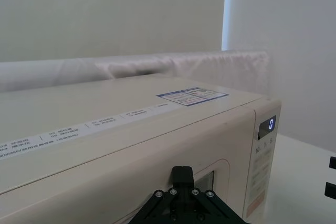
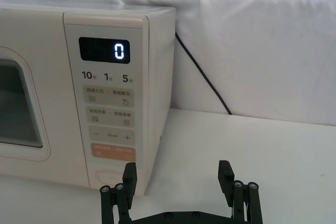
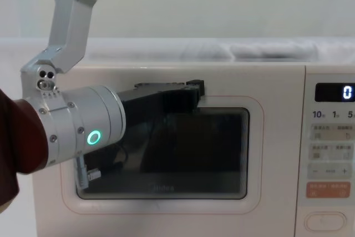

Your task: Press the button to open the microwave door with one hand; close the microwave door with the other hand.

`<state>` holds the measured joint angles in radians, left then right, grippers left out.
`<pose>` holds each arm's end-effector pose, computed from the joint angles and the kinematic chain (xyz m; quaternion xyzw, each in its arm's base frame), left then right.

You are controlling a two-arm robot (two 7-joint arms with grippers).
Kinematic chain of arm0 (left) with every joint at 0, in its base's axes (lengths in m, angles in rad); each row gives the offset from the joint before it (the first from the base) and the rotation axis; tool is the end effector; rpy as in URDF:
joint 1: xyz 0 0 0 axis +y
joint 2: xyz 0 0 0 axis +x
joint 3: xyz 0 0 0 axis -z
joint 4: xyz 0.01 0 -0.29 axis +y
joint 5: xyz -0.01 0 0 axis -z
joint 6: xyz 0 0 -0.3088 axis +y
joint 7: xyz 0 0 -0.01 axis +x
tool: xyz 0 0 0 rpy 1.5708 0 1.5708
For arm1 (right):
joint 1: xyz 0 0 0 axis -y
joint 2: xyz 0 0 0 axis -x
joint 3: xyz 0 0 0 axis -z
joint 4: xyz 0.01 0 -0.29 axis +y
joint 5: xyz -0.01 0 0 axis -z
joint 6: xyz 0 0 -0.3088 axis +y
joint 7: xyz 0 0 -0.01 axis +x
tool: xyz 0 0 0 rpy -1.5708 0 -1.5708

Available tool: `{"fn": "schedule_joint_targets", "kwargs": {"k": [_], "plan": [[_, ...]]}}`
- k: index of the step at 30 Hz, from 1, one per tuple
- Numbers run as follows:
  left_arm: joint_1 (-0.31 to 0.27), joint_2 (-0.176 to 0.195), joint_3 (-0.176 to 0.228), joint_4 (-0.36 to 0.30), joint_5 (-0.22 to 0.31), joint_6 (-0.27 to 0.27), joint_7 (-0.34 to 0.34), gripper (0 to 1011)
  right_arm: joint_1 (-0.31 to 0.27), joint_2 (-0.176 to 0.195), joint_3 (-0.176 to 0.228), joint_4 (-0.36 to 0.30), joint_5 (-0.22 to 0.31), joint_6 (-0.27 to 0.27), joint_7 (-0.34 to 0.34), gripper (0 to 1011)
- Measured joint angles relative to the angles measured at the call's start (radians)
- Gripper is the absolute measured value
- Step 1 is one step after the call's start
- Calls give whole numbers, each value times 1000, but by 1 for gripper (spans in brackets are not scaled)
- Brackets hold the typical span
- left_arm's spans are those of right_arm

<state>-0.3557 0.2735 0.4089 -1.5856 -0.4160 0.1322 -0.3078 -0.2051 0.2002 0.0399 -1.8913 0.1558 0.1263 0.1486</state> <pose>0.3944 -0.0463 -0.1958 -0.0461 -0.0251 0.4115 0.9099 0.2697 -0.0520 -0.2540 -0.0216 -0.0128 -0.6450 0.7638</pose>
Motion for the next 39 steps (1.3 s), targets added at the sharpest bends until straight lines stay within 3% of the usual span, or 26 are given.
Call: {"fn": "schedule_joint_targets", "kwargs": {"k": [6, 13, 21, 29, 39], "plan": [[2, 2, -4, -5, -16, 9, -19, 0, 0, 0, 0, 0, 0, 0, 0, 1002], [9, 53, 30, -44, -94, 22, -150, 0, 0, 0, 0, 0, 0, 0, 0, 1002], [27, 92, 62, -83, -117, 19, -180, 0, 0, 0, 0, 0, 0, 0, 0, 1002], [76, 122, 64, -143, -124, -5, -134, 0, 0, 0, 0, 0, 0, 0, 0, 1002], [216, 148, -4, -258, -96, -55, 6, 0, 0, 0, 0, 0, 0, 0, 0, 1002]]}}
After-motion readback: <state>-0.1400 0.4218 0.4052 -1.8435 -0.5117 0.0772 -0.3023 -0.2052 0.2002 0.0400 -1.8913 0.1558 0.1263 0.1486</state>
